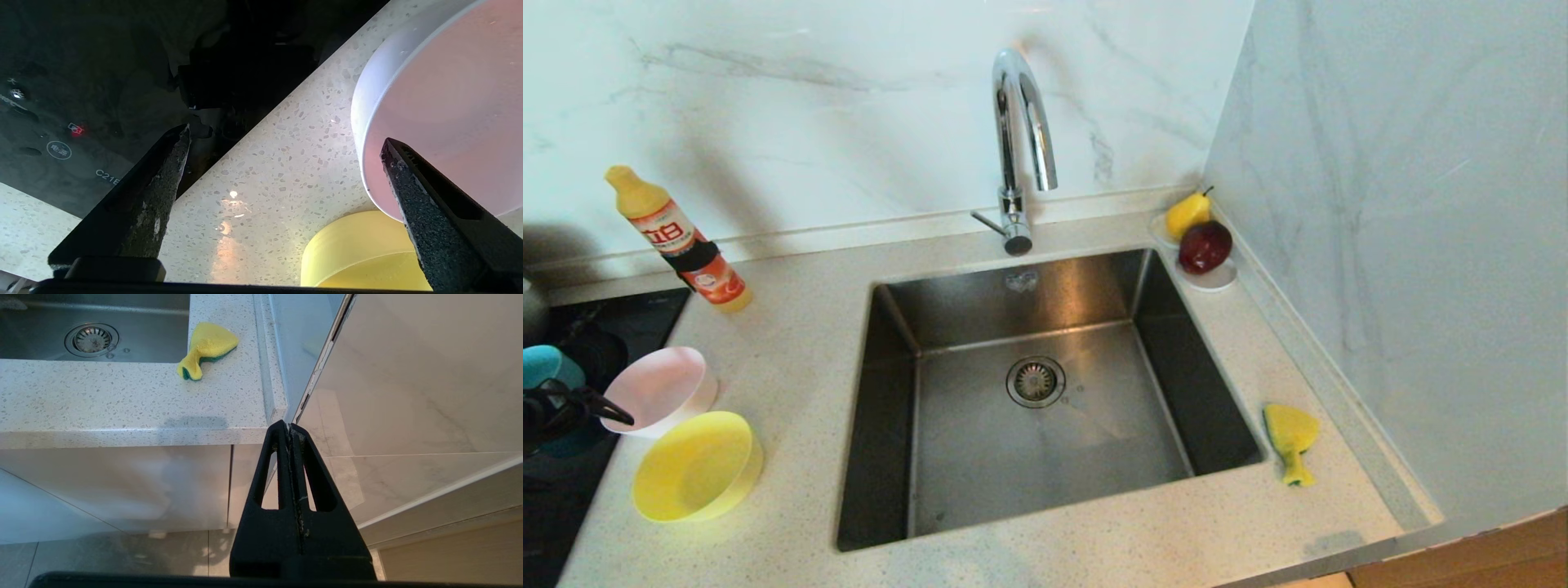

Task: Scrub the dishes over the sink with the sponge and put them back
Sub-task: Place the bowl on the bowl

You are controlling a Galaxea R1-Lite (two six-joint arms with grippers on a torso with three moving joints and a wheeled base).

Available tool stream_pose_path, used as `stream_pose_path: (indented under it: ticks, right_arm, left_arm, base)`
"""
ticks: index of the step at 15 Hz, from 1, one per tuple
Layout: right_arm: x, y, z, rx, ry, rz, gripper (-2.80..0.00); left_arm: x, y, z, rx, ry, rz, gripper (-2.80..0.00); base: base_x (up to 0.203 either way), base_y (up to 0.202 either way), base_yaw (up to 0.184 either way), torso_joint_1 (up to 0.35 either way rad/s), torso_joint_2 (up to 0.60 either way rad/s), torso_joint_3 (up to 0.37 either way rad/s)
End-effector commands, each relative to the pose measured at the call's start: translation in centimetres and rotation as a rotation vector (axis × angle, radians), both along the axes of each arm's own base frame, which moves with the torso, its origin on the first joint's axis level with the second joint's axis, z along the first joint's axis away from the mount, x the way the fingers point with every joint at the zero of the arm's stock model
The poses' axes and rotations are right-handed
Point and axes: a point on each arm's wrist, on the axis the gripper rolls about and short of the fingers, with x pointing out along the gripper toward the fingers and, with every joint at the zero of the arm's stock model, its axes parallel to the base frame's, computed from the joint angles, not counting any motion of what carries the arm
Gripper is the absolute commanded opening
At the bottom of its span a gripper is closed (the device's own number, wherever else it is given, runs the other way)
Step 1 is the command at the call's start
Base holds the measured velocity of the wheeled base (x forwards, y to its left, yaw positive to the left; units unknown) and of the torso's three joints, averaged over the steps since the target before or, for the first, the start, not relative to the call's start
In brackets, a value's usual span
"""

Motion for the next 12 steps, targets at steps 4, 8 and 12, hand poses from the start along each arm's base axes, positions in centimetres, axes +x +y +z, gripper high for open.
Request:
stream_pose_path:
  ticks: [4, 8, 12]
  right_arm:
    - [0.0, 0.0, 0.0, -0.001, -0.001, 0.001, -2.8]
    - [0.0, 0.0, 0.0, -0.002, 0.0, 0.001, -2.8]
    - [0.0, 0.0, 0.0, -0.001, -0.001, 0.001, -2.8]
  left_arm:
    - [0.12, 0.11, -0.36, -0.01, 0.008, 0.002, 0.0]
    - [0.63, 0.61, -0.54, 0.003, -0.015, 0.03, -2.8]
    - [0.65, 0.63, -0.4, 0.007, -0.02, 0.03, -2.8]
  base:
    - [0.0, 0.0, 0.0, 0.0, 0.0, 0.0]
    - [0.0, 0.0, 0.0, 0.0, 0.0, 0.0]
    - [0.0, 0.0, 0.0, 0.0, 0.0, 0.0]
